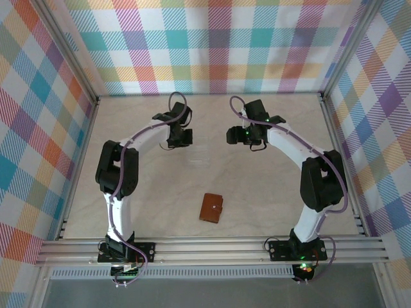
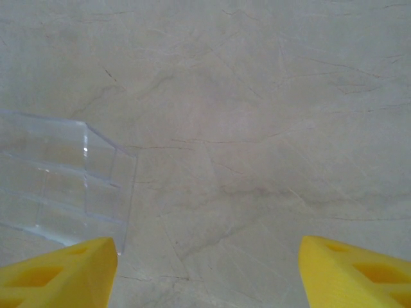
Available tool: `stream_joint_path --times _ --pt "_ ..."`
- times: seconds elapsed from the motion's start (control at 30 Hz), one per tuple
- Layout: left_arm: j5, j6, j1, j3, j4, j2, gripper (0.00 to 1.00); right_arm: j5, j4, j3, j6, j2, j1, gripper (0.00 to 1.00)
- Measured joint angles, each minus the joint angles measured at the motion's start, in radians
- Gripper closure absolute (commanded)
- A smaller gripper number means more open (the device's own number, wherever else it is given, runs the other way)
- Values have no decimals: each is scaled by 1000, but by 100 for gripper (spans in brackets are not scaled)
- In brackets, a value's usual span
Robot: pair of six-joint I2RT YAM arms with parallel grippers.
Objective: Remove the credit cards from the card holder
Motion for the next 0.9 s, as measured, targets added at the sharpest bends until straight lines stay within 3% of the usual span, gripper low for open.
stream_joint_path --times 0.1,0.33,0.63,0.9 --pt "-18 -23 -34 0 -4 0 93 1 -6 0 -6 -3 0 24" --pt "-39 -60 -51 -1 -28 -1 70 -3 -44 0 -21 -26 0 24" --pt "-28 -61 -52 -29 -75 -110 67 -101 -88 -84 30 -148 2 31" --pt "163 -100 -54 -286 40 -364 65 -223 -131 -247 188 -238 77 33"
